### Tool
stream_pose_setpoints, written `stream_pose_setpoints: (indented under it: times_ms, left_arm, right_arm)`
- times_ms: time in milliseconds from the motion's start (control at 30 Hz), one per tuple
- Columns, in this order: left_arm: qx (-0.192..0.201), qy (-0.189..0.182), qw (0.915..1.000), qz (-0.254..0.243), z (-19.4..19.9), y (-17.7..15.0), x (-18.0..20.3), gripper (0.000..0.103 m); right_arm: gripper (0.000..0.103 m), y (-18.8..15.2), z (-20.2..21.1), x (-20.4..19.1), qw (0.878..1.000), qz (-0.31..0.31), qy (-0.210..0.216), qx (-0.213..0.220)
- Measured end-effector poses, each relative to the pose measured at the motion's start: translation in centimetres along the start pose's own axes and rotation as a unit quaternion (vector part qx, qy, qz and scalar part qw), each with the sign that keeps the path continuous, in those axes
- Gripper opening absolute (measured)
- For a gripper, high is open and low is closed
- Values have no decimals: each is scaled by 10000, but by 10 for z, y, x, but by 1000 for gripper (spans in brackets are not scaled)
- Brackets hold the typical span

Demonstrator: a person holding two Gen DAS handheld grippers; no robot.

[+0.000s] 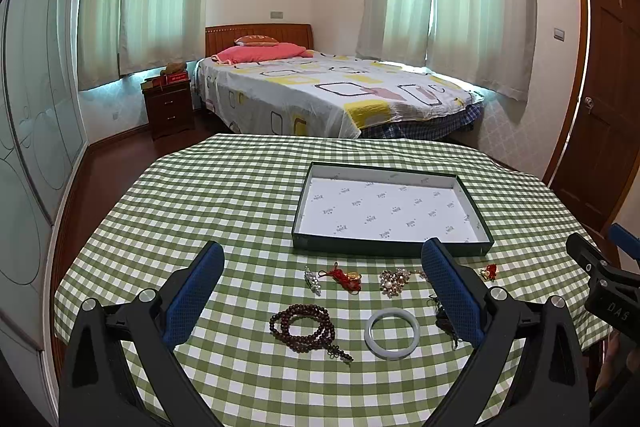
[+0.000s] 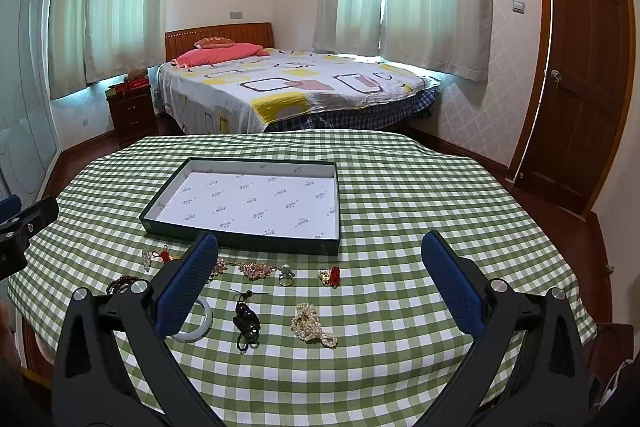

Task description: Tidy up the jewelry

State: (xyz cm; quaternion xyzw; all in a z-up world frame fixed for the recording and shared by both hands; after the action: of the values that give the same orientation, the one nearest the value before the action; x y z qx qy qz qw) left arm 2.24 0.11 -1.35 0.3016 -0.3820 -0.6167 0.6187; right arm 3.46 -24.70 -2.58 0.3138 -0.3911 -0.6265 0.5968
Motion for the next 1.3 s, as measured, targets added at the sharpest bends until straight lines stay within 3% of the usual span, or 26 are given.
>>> stream_pose_setpoints:
  times_ms: [1300]
  left_arm:
    - [-17, -14, 10000, -7, 0, 0, 4, 96]
  right_arm:
    - [99, 3, 0, 1, 10000, -29, 7, 19]
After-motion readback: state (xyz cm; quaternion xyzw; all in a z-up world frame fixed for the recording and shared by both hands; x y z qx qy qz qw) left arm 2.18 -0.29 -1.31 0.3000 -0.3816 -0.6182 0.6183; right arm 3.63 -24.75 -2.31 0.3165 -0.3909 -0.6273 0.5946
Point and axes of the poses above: each gripper's, at about its wrist camera, not at the fingertips, and z roughly against the way its jaws point, x to its right, y to its top, the point moved 3 cm from there along -z, roughly the way its jaws point, and after that the axes turned 6 degrees about -y, right-handed, at the moved point
